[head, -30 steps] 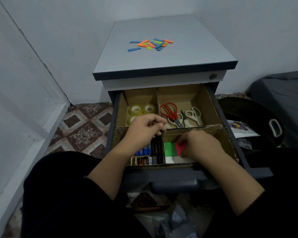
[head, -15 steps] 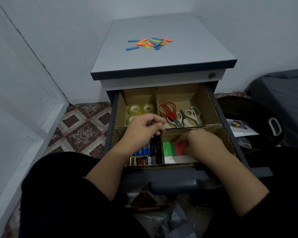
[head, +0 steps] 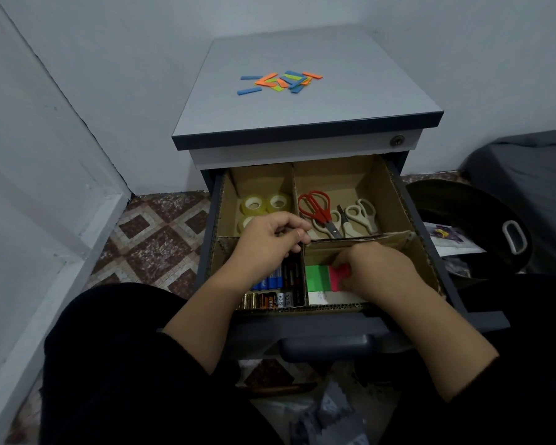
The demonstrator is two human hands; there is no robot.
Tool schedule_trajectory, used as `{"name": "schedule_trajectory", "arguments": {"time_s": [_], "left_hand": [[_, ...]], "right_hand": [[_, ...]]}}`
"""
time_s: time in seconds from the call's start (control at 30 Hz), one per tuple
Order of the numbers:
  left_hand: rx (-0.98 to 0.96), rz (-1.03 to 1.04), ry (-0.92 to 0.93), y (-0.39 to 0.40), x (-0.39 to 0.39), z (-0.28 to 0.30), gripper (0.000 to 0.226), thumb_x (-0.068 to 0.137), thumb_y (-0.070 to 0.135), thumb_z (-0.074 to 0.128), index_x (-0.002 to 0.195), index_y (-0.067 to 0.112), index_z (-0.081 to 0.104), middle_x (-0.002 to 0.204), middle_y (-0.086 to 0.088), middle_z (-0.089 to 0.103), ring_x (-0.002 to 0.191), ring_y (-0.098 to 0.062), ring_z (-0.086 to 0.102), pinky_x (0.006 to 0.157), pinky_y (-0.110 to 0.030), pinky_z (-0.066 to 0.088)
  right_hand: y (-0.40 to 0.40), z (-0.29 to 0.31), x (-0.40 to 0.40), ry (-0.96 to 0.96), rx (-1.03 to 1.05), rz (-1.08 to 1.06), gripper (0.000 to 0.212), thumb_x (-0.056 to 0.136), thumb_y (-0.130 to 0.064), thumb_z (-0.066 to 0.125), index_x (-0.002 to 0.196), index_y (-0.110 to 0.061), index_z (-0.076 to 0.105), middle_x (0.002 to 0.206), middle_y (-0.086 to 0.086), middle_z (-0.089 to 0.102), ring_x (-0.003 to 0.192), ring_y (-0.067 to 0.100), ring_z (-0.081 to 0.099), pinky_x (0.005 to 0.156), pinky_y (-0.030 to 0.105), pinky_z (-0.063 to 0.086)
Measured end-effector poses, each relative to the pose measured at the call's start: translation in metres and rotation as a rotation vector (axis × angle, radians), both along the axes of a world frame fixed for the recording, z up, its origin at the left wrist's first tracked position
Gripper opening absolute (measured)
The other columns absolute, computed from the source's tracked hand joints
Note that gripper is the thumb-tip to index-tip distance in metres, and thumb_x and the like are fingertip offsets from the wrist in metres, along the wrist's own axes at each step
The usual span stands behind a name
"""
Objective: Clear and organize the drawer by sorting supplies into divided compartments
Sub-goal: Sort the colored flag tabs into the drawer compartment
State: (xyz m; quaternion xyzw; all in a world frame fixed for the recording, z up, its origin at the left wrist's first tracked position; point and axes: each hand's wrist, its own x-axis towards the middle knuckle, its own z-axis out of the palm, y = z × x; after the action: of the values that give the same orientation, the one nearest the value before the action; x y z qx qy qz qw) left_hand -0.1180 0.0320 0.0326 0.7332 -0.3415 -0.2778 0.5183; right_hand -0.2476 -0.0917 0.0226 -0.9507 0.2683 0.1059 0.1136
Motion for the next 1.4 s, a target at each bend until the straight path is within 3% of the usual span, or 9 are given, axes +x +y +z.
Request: {"name": "schedule_trajectory", "arguments": {"time_s": [0.33,0.43,0.53,0.63,0.93,1.03,1.13,1.23,1.4], "left_hand": [[0.003,-0.012,-0.013,0.001,0.000,0.002,0.020,0.093,0.006,0.056,0.091,0.023,0.067,0.085,0.001,0.071,0.071,-0.004,0.060,0.065,-0.017,0.050],[0.003,-0.011,-0.010,0.001,0.000,0.002,0.019,0.093,0.006,0.056,0.092,0.022,0.067,0.086,0.001,0.072,0.071,-0.004,0.061,0.064,-0.016,0.049],[0.004,-0.012,-0.013,0.000,0.001,0.001,0.019,0.093,0.006,0.056,0.092,0.021,0.067,0.085,0.001,0.072,0.070,-0.004,0.061,0.064,-0.017,0.049],[0.004,-0.009,-0.010,0.000,0.001,0.001,0.019,0.093,0.006,0.056,0.092,0.021,0.067,0.084,0.002,0.071,0.069,-0.004,0.060,0.064,-0.017,0.049],[0.003,-0.009,0.000,0.000,0.000,0.001,0.018,0.093,0.006,0.056,0.093,0.021,0.067,0.084,0.002,0.071,0.071,-0.005,0.060,0.064,-0.017,0.049],[0.005,-0.010,-0.004,0.000,0.000,0.001,0.019,0.093,0.006,0.056,0.092,0.021,0.067,0.084,0.002,0.071,0.071,-0.004,0.060,0.065,-0.018,0.049],[0.007,-0.008,-0.004,0.000,0.000,0.002,0.019,0.093,0.006,0.056,0.092,0.021,0.067,0.084,0.002,0.071,0.070,-0.004,0.060,0.065,-0.019,0.050],[0.007,-0.009,-0.007,0.000,0.000,0.002,0.020,0.093,0.006,0.056,0.092,0.022,0.067,0.085,0.002,0.071,0.070,-0.004,0.061,0.065,-0.018,0.050],[0.010,-0.010,-0.012,0.000,0.000,0.002,0.019,0.093,0.007,0.056,0.093,0.022,0.067,0.085,0.002,0.071,0.071,-0.004,0.061,0.065,-0.017,0.050]], "right_hand": [[0.001,0.001,0.001,-0.023,0.022,-0.018,0.032,0.086,-0.026,0.061,0.115,-0.041,0.064,0.110,-0.006,0.064,0.100,0.019,0.060,0.080,0.031,0.051],[-0.002,0.002,-0.002,-0.018,0.027,-0.080,0.027,0.085,-0.026,0.062,0.111,-0.034,0.066,0.104,-0.003,0.064,0.096,0.020,0.061,0.077,0.031,0.052],[-0.010,0.004,-0.009,-0.009,-0.070,-0.242,0.019,0.087,-0.016,0.056,0.102,-0.017,0.067,0.087,0.004,0.058,0.089,0.026,0.062,0.068,0.030,0.048],[-0.016,0.003,-0.013,0.075,-0.049,-0.376,0.020,0.090,-0.015,0.056,0.107,-0.006,0.061,0.098,0.010,0.061,0.096,0.029,0.062,0.069,0.031,0.045],[-0.016,-0.005,-0.010,0.107,0.009,-0.382,0.019,0.092,-0.011,0.050,0.107,-0.009,0.063,0.110,0.010,0.063,0.102,0.027,0.061,0.082,0.037,0.050],[-0.018,-0.006,-0.012,0.105,0.026,-0.380,0.015,0.092,-0.016,0.054,0.102,-0.011,0.063,0.100,0.007,0.062,0.098,0.026,0.062,0.078,0.035,0.049],[-0.020,-0.005,-0.014,0.114,0.021,-0.372,0.008,0.091,-0.018,0.056,0.090,-0.012,0.061,0.074,-0.001,0.048,0.085,0.024,0.058,0.073,0.031,0.046],[-0.020,0.002,-0.015,0.116,0.008,-0.389,0.024,0.090,-0.019,0.057,0.068,-0.016,0.046,0.068,0.000,0.043,0.075,0.022,0.051,0.070,0.030,0.045],[-0.019,0.001,-0.016,0.109,-0.010,-0.382,0.011,0.091,-0.019,0.056,0.081,-0.016,0.053,0.071,-0.001,0.044,0.078,0.023,0.053,0.069,0.030,0.044]]}}
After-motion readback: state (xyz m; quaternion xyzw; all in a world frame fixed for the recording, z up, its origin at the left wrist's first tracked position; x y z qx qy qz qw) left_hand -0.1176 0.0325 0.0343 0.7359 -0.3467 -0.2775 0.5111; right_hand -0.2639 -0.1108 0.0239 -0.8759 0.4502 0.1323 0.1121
